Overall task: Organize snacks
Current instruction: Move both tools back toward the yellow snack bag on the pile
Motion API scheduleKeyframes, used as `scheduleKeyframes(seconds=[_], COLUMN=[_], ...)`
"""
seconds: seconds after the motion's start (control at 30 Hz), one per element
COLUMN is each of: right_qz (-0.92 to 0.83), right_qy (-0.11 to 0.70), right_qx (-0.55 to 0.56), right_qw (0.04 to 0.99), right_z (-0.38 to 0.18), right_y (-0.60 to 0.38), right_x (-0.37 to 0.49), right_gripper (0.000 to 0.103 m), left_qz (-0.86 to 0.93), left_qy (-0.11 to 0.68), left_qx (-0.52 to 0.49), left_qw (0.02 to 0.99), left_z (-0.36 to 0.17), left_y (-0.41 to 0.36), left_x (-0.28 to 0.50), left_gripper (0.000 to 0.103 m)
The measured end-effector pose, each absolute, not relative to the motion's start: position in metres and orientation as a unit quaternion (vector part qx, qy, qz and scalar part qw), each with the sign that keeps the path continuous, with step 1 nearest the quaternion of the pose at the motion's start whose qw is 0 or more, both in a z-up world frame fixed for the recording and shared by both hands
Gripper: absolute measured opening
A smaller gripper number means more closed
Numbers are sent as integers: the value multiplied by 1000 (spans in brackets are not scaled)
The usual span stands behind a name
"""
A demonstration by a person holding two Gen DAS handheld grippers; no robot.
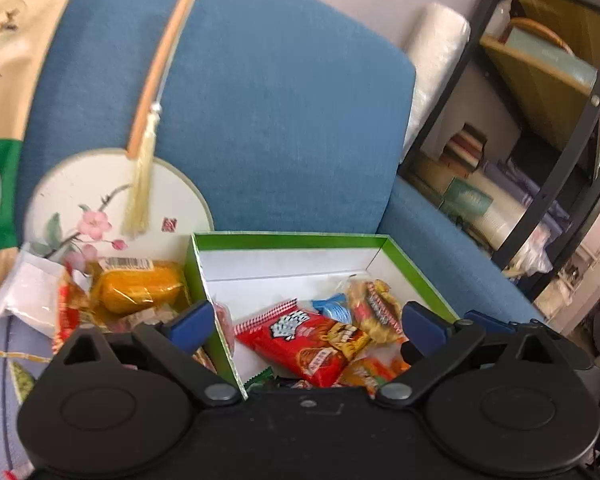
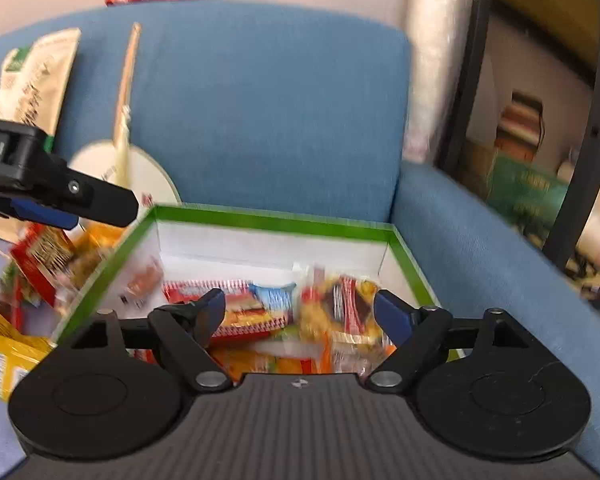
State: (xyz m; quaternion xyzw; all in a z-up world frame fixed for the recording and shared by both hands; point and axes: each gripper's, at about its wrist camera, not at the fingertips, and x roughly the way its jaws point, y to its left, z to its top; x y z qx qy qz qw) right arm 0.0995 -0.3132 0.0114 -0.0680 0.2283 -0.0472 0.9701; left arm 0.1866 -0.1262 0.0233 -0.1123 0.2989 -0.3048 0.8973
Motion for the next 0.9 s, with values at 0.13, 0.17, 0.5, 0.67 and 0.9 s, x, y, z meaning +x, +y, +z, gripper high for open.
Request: scheduleKeyframes(seconds=[0.13, 0.17, 0.5, 0.67, 0.9], right_qz=[-21, -15, 121, 141, 137], right_qy=[201, 199, 287, 320, 333], right_qx=[-60, -57, -14, -30, -126], right_qw=[977, 978, 950, 937, 924], right_z=[32, 34, -10, -32, -58], right_y=[-299, -294, -228, -204, -191], right_x=[80, 74, 37, 47, 62], right_gripper=[103, 103, 103, 103, 103], left_qz=[-284, -277, -240, -257, -283], left_qy=[286, 285, 346, 371, 381], left_qx=[-117, -121, -122, -169, -173], left_qw=[908, 910, 899, 876, 863], left_z=[36, 36, -11, -27, -35], left_y=[-106, -100, -17, 2, -18], left_x=[164, 158, 108, 97, 104], left_gripper=[103, 103, 103, 103, 103])
